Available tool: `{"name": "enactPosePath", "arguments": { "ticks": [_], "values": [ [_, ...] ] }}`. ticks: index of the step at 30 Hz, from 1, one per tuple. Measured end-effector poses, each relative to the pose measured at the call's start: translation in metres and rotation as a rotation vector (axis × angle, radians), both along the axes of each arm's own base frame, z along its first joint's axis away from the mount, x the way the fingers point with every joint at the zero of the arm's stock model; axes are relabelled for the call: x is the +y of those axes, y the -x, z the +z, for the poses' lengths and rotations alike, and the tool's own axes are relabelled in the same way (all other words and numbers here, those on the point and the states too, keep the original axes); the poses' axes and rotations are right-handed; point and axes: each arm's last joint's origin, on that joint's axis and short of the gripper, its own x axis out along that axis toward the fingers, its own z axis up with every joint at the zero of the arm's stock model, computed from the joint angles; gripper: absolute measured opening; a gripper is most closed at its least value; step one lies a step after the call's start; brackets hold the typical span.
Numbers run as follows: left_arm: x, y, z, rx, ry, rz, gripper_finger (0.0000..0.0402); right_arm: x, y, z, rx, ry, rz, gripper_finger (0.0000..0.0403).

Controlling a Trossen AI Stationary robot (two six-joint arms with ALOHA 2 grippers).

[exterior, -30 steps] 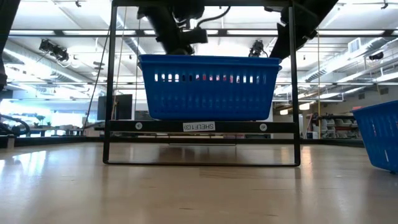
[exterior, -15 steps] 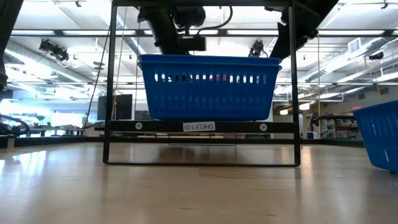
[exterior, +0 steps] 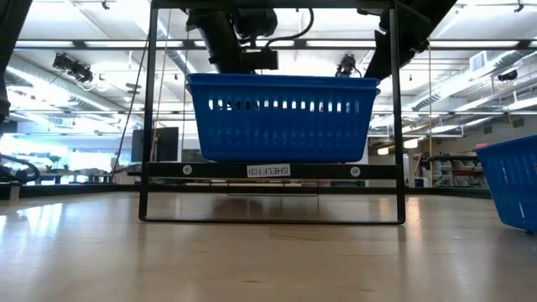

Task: Stack baskets on shelf by color
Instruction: Stack the top red bin on top of the red bin on the shelf

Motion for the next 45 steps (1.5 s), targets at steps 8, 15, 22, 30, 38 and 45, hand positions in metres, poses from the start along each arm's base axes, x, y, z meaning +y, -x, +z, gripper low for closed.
{"name": "enactPosePath", "arguments": {
  "ticks": [8,15,22,30,38,45],
  "values": [
    [-0.001,0.002,-0.001,0.012,0.021,0.028,0.0094,0.0,0.0,0.0,-0.001,0.0,0.0,0.01],
    [-0.001,0.003,-0.002,0.007,0.041,0.061,0.0116,0.0,0.0,0.0,-0.001,-0.001,0.0,0.01],
    [-0.001,0.003,-0.002,-0.007,0.073,0.1,0.013,0.0,0.0,0.0,-0.001,0.0,0.0,0.01],
    [0.016,0.017,-0.007,0.134,0.016,0.086,0.013,0.0,0.0,0.0,-0.001,-0.003,0.002,0.01],
    [0.04,0.027,-0.009,0.176,-0.006,0.083,0.013,0.0,0.0,0.0,0.0,-0.015,0.003,0.01],
    [0.058,0.035,-0.009,0.179,-0.015,0.151,0.013,0.0,0.0,0.0,0.001,-0.015,0.003,0.01]
  ]
}}
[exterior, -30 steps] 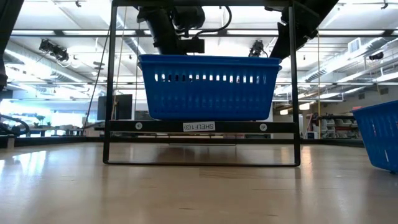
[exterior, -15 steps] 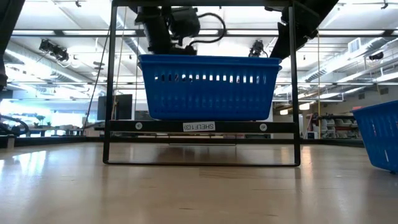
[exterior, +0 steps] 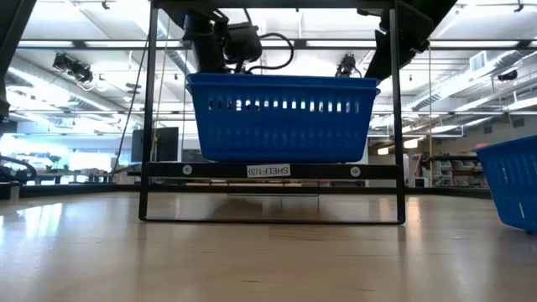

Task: Stack baskets on shelf by color
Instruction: Stack the top red bin on top of the red bin on the shelf

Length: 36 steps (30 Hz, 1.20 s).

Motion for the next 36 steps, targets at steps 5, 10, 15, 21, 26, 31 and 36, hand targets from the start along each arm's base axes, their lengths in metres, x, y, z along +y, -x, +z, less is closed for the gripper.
{"name": "enactPosePath", "arguments": {
  "ticks": [5,10,15,21,26,31,36],
  "values": [
    [0.013,0.007,-0.001,-0.027,0.038,0.078,0.0125,0.0,0.0,0.0,-0.002,-0.003,-0.002,0.01],
    [0.013,0.01,-0.002,-0.022,0.097,0.065,0.0124,0.0,0.0,0.0,-0.001,-0.002,-0.001,0.01],
    [0.008,0.008,-0.012,-0.02,0.087,0.027,0.0123,0.0,0.0,0.0,-0.004,-0.005,-0.004,0.01],
    [-0.002,0.004,-0.02,-0.04,0.111,-0.024,0.0123,0.0,0.0,0.0,-0.005,-0.005,-0.005,0.01],
    [-0.013,-0.003,-0.019,-0.054,0.105,-0.063,0.0121,0.0,0.0,0.0,-0.005,-0.005,-0.005,0.01],
    [-0.028,-0.011,-0.019,-0.064,0.101,-0.108,0.0121,0.0,0.0,0.0,-0.005,-0.006,-0.006,0.01],
    [-0.041,-0.014,-0.019,-0.048,0.113,-0.135,0.0121,0.0,0.0,0.0,-0.005,-0.006,-0.006,0.01]
  ]
}}
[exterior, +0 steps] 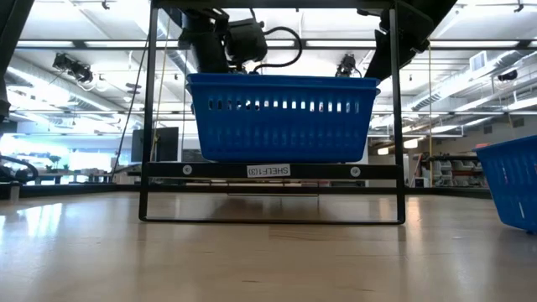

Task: Stack baskets on shelf by color
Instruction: Stack the top red bin on top of the red bin on the shelf

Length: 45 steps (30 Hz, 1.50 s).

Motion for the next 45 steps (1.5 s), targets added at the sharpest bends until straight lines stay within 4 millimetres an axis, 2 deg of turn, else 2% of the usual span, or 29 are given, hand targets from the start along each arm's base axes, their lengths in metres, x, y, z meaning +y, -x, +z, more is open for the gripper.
{"name": "enactPosePath", "arguments": {
  "ticks": [5,12,17,21,25,34,45],
  "values": [
    [-0.005,0.002,-0.001,0.049,-0.04,0.003,0.0119,0.0,0.0,0.0,0.0,0.0,0.0,0.01],
    [0.008,0.015,-0.003,0.172,-0.128,0.085,0.0117,0.0,0.0,0.0,0.0,0.002,-0.002,0.01],
    [0.018,0.025,-0.004,0.221,-0.107,0.143,0.0117,-0.008,-0.002,-0.01,-0.008,0.153,-0.077,0.01],
    [0.023,0.032,-0.002,0.247,-0.089,0.175,0.0117,-0.023,-0.001,-0.031,0.032,0.209,-0.088,0.01],
    [0.025,0.04,0.008,0.226,-0.07,0.197,0.0117,-0.042,-0.004,-0.045,0.023,0.244,-0.097,0.01],
    [0.026,0.056,0.038,0.043,0.085,0.234,0.0117,-0.087,-0.016,-0.051,-0.133,0.185,-0.007,0.01],
    [0.025,0.06,0.04,0.052,0.1,0.25,0.0117,-0.124,-0.012,-0.06,-0.144,0.101,-0.069,0.01]
  ]
}}
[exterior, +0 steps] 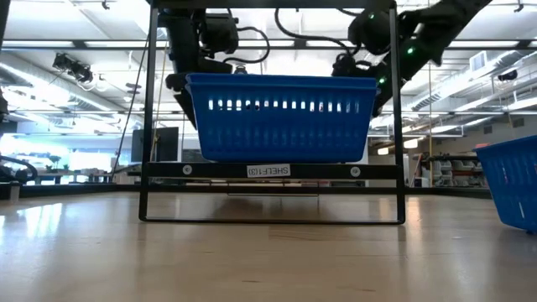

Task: Stack baskets on shelf by color
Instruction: Stack the top red bin on top of the red bin on the shelf

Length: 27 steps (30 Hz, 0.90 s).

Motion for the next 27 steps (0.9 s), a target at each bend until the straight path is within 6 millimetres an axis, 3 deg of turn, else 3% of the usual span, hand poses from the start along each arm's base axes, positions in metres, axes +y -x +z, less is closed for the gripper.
{"name": "enactPosePath", "arguments": {
  "ticks": [9,20,27],
  "values": [
    [0.0,0.0,0.0,-0.005,0.004,0.016,0.0117,-0.013,-0.015,-0.022,0.008,-0.016,0.031,0.01],
    [0.0,0.0,0.0,-0.008,0.005,0.024,0.0117,-0.012,-0.018,-0.016,-0.065,-0.045,0.082,0.01],
    [0.0,0.0,0.0,-0.009,0.007,0.028,0.0117,-0.011,-0.015,-0.02,-0.017,-0.063,0.083,0.01]
  ]
}}
